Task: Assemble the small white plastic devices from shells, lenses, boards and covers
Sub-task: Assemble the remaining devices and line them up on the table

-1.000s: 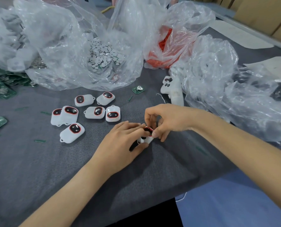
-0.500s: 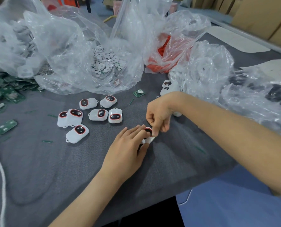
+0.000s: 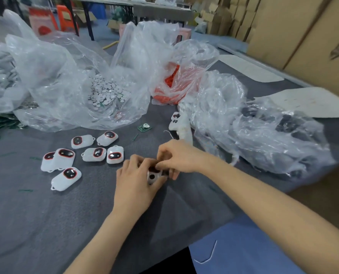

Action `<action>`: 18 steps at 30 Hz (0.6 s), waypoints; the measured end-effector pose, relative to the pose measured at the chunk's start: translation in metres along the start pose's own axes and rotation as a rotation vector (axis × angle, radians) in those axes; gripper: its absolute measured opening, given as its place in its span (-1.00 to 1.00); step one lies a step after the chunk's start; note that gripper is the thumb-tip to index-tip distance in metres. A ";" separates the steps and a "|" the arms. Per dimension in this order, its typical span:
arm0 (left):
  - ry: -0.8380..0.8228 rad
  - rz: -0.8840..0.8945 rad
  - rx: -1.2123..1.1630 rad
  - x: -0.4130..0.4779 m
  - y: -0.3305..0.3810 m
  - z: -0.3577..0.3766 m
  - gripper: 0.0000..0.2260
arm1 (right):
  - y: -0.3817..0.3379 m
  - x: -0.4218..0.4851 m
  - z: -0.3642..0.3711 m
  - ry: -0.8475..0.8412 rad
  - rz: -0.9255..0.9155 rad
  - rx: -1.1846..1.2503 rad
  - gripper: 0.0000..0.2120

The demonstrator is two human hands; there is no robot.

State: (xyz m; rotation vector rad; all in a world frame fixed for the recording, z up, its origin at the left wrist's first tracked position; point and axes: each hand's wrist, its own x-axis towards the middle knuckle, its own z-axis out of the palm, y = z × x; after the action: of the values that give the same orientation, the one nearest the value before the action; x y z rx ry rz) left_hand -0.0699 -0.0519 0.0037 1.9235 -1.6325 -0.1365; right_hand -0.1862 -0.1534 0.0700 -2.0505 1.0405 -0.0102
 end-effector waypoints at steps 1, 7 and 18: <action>0.030 0.004 -0.062 0.001 0.002 0.003 -0.66 | 0.004 -0.011 -0.007 0.122 -0.046 0.080 -0.94; 0.231 0.014 -0.278 0.001 0.002 0.007 -0.65 | 0.062 -0.064 -0.142 1.051 0.046 0.172 -0.81; 0.198 0.000 -0.310 0.001 0.000 0.005 -0.74 | 0.158 -0.020 -0.179 0.486 0.537 -0.526 -0.73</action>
State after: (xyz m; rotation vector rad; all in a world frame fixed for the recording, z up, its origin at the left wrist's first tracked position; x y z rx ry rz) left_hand -0.0720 -0.0548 0.0002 1.6463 -1.3911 -0.1817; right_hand -0.3663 -0.3095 0.0899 -2.2005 2.0538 0.0493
